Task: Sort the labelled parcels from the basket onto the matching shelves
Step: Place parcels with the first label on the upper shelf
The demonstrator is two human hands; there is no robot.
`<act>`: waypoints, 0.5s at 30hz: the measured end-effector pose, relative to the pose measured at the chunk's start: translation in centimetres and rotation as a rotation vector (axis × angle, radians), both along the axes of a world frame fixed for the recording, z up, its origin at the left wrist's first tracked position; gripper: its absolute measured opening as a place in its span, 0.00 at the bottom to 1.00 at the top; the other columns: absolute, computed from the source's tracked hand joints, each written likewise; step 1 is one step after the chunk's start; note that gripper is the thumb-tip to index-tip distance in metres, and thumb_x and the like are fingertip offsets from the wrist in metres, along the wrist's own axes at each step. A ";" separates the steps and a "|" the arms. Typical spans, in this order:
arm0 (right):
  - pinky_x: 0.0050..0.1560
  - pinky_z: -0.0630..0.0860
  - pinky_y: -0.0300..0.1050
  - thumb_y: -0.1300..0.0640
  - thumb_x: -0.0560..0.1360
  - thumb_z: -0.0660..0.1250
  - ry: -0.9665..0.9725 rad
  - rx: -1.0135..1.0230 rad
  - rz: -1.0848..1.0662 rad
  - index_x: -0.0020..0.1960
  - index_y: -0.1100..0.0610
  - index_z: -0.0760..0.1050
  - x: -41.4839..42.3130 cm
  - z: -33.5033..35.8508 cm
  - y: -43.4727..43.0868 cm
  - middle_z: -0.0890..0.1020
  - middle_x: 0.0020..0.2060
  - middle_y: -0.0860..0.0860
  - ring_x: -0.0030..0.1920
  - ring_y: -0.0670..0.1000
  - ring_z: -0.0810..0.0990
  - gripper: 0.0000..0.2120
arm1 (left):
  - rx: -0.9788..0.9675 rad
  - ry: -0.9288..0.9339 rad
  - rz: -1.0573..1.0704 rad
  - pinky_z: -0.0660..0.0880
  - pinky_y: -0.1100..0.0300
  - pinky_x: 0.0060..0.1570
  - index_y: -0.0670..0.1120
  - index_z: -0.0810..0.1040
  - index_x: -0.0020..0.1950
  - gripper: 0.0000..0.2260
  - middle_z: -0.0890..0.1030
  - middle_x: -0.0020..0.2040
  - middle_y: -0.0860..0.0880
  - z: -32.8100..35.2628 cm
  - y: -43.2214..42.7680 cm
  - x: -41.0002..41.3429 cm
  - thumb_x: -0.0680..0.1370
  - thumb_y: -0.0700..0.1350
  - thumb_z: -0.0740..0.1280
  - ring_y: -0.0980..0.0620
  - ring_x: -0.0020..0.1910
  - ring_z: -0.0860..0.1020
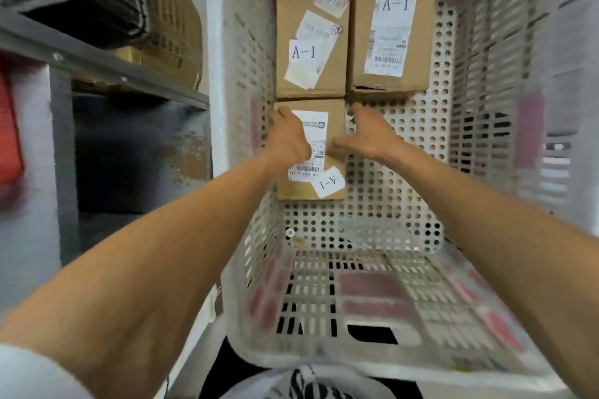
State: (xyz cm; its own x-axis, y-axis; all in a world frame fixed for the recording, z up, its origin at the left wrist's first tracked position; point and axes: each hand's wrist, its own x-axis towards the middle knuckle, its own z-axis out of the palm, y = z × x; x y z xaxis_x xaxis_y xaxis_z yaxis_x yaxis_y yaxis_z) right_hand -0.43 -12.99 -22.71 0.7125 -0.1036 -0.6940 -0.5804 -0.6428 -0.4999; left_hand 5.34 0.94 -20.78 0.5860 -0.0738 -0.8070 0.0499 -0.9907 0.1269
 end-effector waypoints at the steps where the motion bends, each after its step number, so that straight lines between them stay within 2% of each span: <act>1: 0.60 0.70 0.47 0.48 0.67 0.77 0.014 0.082 -0.079 0.70 0.61 0.63 -0.3 -0.6 0.5 0.73 0.65 0.56 0.64 0.56 0.72 0.39 | 0.014 -0.009 -0.012 0.65 0.53 0.67 0.34 0.48 0.75 0.42 0.55 0.73 0.36 -0.3 -0.4 -0.3 0.72 0.41 0.73 0.38 0.71 0.63; 3: 0.59 0.74 0.48 0.49 0.63 0.80 0.039 0.219 -0.212 0.72 0.60 0.57 -1.1 -1.7 1.3 0.75 0.64 0.54 0.62 0.55 0.75 0.47 | 0.044 0.010 -0.038 0.60 0.47 0.69 0.36 0.44 0.76 0.48 0.48 0.75 0.34 -0.4 -1.1 -0.9 0.71 0.48 0.75 0.34 0.72 0.56; 4: 0.58 0.75 0.49 0.52 0.63 0.81 0.044 0.245 -0.241 0.73 0.59 0.54 -1.6 -2.3 1.5 0.75 0.64 0.54 0.62 0.55 0.76 0.49 | 0.044 0.014 -0.039 0.58 0.45 0.70 0.36 0.41 0.76 0.49 0.46 0.75 0.34 -0.5 -1.4 -1.1 0.71 0.47 0.75 0.33 0.73 0.52; 7: 0.53 0.73 0.45 0.63 0.66 0.77 0.010 0.246 -0.292 0.77 0.55 0.48 -3.4 -3.7 1.4 0.76 0.64 0.54 0.60 0.54 0.77 0.50 | -0.017 -0.047 0.039 0.63 0.48 0.67 0.40 0.37 0.77 0.48 0.45 0.76 0.37 -1.9 -1.3 -1.6 0.72 0.36 0.70 0.33 0.72 0.51; 10: 0.54 0.74 0.45 0.67 0.69 0.73 -0.025 0.273 -0.460 0.77 0.50 0.49 -5.4 -3.7 -0.1 0.76 0.63 0.51 0.58 0.47 0.74 0.47 | -0.136 -0.006 0.140 0.62 0.50 0.68 0.46 0.36 0.78 0.49 0.46 0.76 0.42 -3.1 -1.2 -2.4 0.72 0.33 0.70 0.36 0.74 0.50; 12: 0.55 0.74 0.44 0.67 0.71 0.71 -0.025 0.260 -0.492 0.78 0.50 0.49 -6.8 -3.7 -1.7 0.74 0.65 0.50 0.58 0.46 0.73 0.45 | -0.220 0.051 0.186 0.59 0.48 0.71 0.49 0.36 0.78 0.54 0.51 0.75 0.42 -3.9 -1.4 -3.3 0.69 0.34 0.74 0.39 0.74 0.54; 15: 0.54 0.72 0.42 0.67 0.72 0.69 -0.022 0.206 -0.498 0.78 0.50 0.48 -8.8 -3.7 -3.8 0.73 0.67 0.51 0.59 0.46 0.72 0.44 | -0.320 0.134 0.272 0.61 0.45 0.71 0.56 0.34 0.77 0.57 0.58 0.72 0.40 -5.1 -2.3 -5.6 0.68 0.36 0.77 0.40 0.71 0.62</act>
